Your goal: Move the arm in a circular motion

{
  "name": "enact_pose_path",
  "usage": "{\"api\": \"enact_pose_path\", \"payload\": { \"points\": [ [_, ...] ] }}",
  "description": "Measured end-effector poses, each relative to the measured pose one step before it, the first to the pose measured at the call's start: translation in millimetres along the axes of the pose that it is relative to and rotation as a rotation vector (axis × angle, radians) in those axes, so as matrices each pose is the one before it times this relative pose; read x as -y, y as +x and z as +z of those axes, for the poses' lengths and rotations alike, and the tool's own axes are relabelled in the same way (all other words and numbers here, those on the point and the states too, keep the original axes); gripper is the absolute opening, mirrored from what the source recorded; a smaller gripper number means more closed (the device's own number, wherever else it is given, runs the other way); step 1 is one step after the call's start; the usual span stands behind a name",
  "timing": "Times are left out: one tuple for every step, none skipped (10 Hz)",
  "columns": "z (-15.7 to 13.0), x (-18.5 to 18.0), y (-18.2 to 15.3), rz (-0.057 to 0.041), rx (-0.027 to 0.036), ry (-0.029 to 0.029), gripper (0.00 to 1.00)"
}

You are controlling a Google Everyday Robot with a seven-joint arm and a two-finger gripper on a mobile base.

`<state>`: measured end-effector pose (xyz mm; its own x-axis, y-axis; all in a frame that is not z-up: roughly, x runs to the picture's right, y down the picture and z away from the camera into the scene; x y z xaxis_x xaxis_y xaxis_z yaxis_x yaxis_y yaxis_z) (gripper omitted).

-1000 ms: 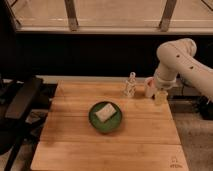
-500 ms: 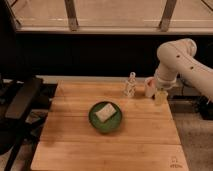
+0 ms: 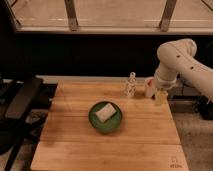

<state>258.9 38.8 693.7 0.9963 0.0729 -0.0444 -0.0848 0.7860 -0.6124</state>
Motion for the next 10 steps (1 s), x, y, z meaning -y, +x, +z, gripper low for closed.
{"api": "enact_pose_path", "payload": {
  "points": [
    [0.04,0.30,-0.77,-0.00134,0.00004,0.00000,0.65],
    [0.01,-0.02,-0.07,-0.00006,0.00011,-0.00008,0.65],
    [-0.02,-0.13,0.39,0.00063,-0.00013,0.00004,0.65],
    [0.03,0.01,-0.09,-0.00020,-0.00003,-0.00006,0.65],
    [-0.05,0.18,-0.37,-0.00060,0.00002,0.00011,0.65],
    [0.03,0.67,-0.68,0.00026,0.00019,-0.00028,0.65],
    [0.86,9.21,-12.97,-0.01952,-0.00483,-0.00008,0.65],
    [0.06,5.68,-8.05,-0.00833,-0.00136,0.00163,0.65],
    [0.82,10.06,-19.12,-0.01765,-0.00360,0.00006,0.65],
    [0.03,9.51,-17.04,-0.01510,-0.00293,0.00106,0.65]
  ]
}}
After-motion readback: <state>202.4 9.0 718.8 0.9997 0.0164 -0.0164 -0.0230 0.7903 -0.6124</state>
